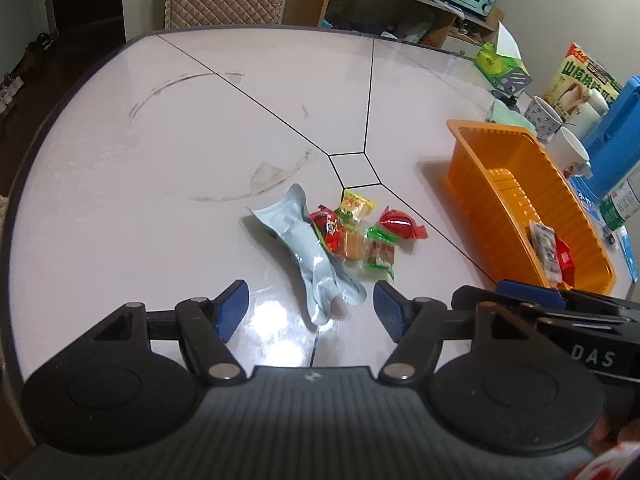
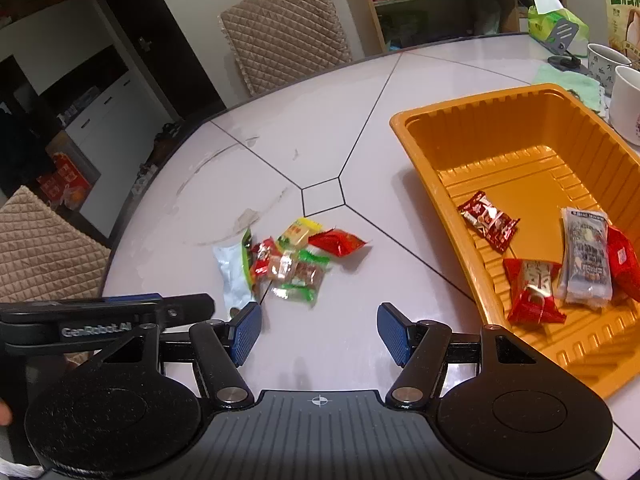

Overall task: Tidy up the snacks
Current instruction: 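Move both open tools from the tray to the snack pile on the table, then grasp the silver foil packet with the left tool, then grasp the green-wrapped brown candy with the right tool while the left tool holds the foil packet, then carry the foil packet with the left tool while the right tool carries the candy to the tray, then open the left tool over the tray while the right tool releases its candy there, then move both open tools back to the remaining candies on the table, then grasp the red wrapped candy with the right tool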

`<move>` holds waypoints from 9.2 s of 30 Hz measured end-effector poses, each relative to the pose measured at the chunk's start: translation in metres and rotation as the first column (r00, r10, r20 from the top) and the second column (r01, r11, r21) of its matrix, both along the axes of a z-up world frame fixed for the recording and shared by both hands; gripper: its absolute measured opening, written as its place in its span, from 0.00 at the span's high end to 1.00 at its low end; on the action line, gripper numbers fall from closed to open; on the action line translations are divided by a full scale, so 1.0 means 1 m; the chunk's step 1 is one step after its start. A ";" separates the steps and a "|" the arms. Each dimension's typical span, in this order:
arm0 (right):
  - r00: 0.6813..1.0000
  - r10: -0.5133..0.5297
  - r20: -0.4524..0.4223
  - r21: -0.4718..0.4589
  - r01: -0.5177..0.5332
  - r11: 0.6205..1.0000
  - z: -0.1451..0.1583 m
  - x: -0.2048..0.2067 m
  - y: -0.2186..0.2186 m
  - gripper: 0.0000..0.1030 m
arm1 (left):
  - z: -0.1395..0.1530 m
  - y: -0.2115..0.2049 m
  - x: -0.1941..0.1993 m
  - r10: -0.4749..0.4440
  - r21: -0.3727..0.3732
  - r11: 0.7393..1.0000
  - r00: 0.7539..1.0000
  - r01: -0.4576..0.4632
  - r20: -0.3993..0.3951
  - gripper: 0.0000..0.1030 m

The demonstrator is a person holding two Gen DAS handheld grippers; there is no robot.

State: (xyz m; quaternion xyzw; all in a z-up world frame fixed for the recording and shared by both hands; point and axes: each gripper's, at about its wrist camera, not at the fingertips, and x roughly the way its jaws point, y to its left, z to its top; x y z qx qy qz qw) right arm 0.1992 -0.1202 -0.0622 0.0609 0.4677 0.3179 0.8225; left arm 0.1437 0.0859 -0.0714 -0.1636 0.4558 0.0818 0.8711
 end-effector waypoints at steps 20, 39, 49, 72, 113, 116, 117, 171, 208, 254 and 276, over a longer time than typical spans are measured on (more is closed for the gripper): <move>1.000 -0.011 -0.023 0.001 0.011 1.000 -0.009 0.027 0.007 0.38 | -0.034 0.009 0.046 0.015 0.087 0.996 0.999 -0.010 -0.051 0.35; 0.999 0.004 -0.032 -0.006 -0.005 1.000 -0.014 0.028 0.011 0.38 | -0.031 0.021 0.041 -0.069 0.182 0.980 0.996 0.078 -0.056 0.47; 0.999 0.016 -0.031 -0.003 -0.016 1.000 -0.015 0.027 0.013 0.38 | -0.039 0.020 0.052 -0.098 0.163 0.981 0.993 0.108 -0.070 0.73; 0.998 0.066 -0.019 -0.058 -0.067 0.996 -0.033 0.037 0.053 0.73 | -0.025 0.060 0.015 0.044 0.150 0.988 0.997 -0.035 -0.057 0.74; 0.997 0.050 0.063 -0.006 -0.049 0.999 0.008 -0.004 0.001 0.84 | 0.026 0.006 -0.021 -0.048 0.098 0.994 0.998 0.044 0.037 0.74; 0.998 0.022 0.059 0.001 -0.022 1.000 0.013 -0.010 -0.016 0.84 | 0.033 -0.011 -0.022 -0.088 0.088 0.993 0.995 0.083 0.054 0.74; 0.998 0.015 0.055 0.003 -0.015 1.000 0.015 -0.011 -0.022 0.84 | 0.035 -0.017 -0.022 -0.102 0.086 0.992 0.993 0.097 0.060 0.74; 0.949 -0.309 0.060 0.035 0.307 0.951 -0.002 0.141 -0.174 0.84 | 0.014 -0.204 0.206 -0.378 0.088 0.924 0.924 0.373 0.054 0.74; 0.941 -0.332 0.067 0.100 0.325 0.940 0.016 0.143 -0.163 0.69 | 0.027 -0.151 0.170 -0.307 0.021 0.952 0.948 0.306 0.079 0.59; 0.993 -0.082 0.088 0.115 0.071 0.991 0.045 -0.011 -0.077 0.45 | 0.054 -0.064 -0.004 -0.113 0.082 0.991 0.991 0.108 0.070 0.56; 0.977 0.183 0.114 -0.088 -0.173 0.981 -0.020 0.056 0.038 0.45 | 0.001 0.014 0.029 0.009 0.090 0.996 1.000 -0.007 -0.021 0.57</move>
